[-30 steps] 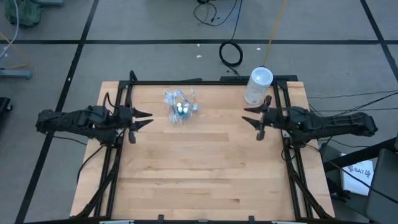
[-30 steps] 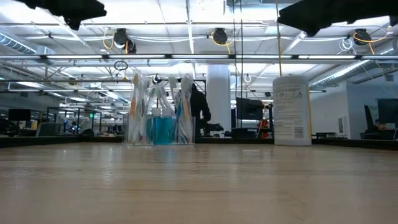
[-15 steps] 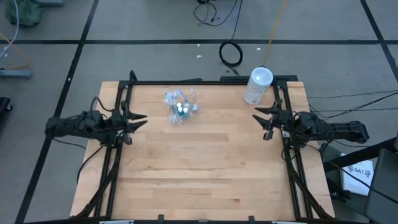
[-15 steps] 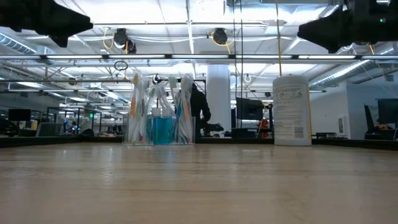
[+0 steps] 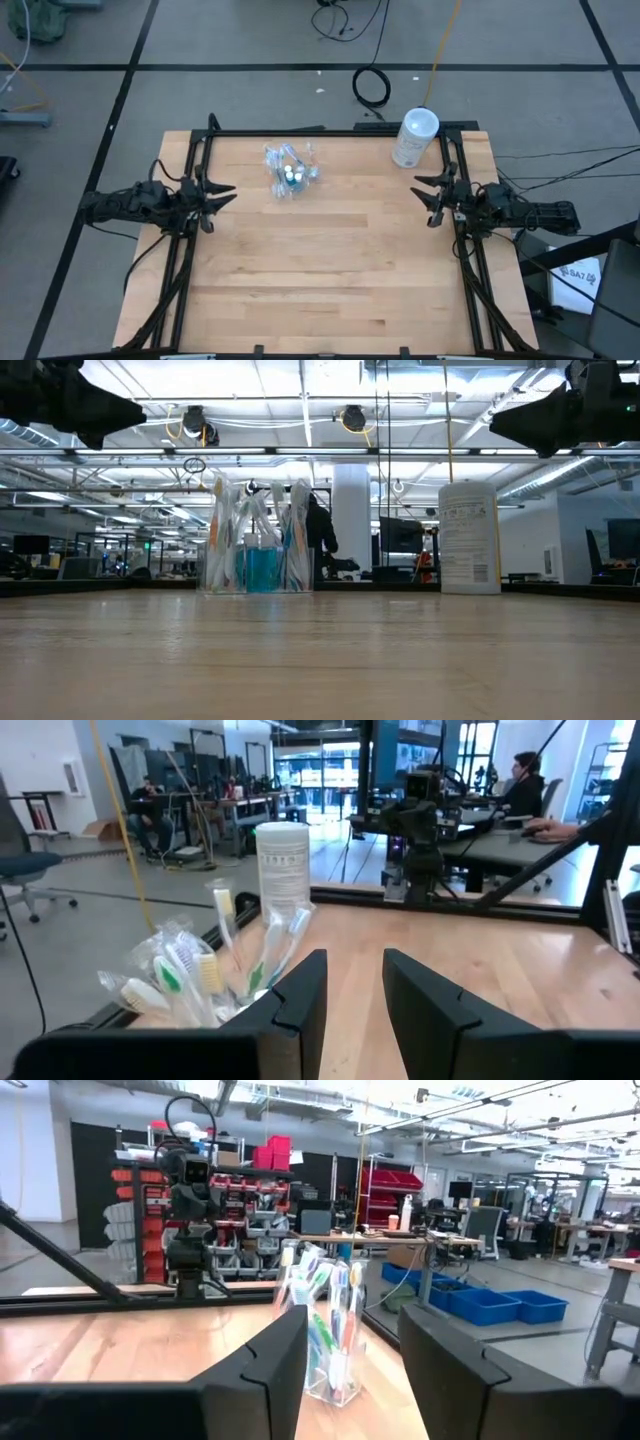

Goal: Pick & Place toothbrushing station
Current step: Return to Home Position

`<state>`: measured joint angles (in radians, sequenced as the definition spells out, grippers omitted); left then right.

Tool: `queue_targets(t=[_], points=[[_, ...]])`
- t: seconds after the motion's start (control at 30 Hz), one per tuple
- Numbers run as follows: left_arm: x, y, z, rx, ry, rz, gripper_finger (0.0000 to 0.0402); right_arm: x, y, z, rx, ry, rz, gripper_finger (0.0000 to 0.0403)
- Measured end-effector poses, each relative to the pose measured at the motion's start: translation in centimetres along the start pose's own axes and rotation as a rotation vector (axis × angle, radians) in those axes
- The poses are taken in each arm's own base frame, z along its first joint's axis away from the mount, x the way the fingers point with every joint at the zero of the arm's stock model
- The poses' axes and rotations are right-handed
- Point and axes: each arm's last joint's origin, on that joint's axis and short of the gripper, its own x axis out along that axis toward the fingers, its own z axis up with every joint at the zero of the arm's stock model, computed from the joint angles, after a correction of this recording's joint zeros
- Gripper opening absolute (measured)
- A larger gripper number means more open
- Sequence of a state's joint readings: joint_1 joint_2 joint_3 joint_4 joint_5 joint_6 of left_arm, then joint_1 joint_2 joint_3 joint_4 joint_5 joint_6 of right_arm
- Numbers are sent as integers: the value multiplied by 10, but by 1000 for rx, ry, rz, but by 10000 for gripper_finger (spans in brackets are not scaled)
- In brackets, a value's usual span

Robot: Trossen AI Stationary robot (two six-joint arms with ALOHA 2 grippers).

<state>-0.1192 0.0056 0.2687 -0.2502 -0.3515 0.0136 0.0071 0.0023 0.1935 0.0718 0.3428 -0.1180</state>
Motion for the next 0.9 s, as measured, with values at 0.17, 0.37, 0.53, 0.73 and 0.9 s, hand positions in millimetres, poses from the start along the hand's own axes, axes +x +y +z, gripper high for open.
queue_targets(t=[0.17,0.37,0.53,0.73,0.9], points=[[1,-1,-2,-1,-4,-2,106,0,1,-4,23,35,28,149],[10,-4,-19,-7,-32,-4,106,0,5,-8,72,44,125,152],[16,-6,-33,2,-58,-4,106,3,7,-23,73,34,131,153],[19,-8,-46,3,-60,-4,106,3,7,-27,70,-6,102,151],[21,-9,-53,-1,-66,-4,106,3,8,-27,106,-3,107,153]])
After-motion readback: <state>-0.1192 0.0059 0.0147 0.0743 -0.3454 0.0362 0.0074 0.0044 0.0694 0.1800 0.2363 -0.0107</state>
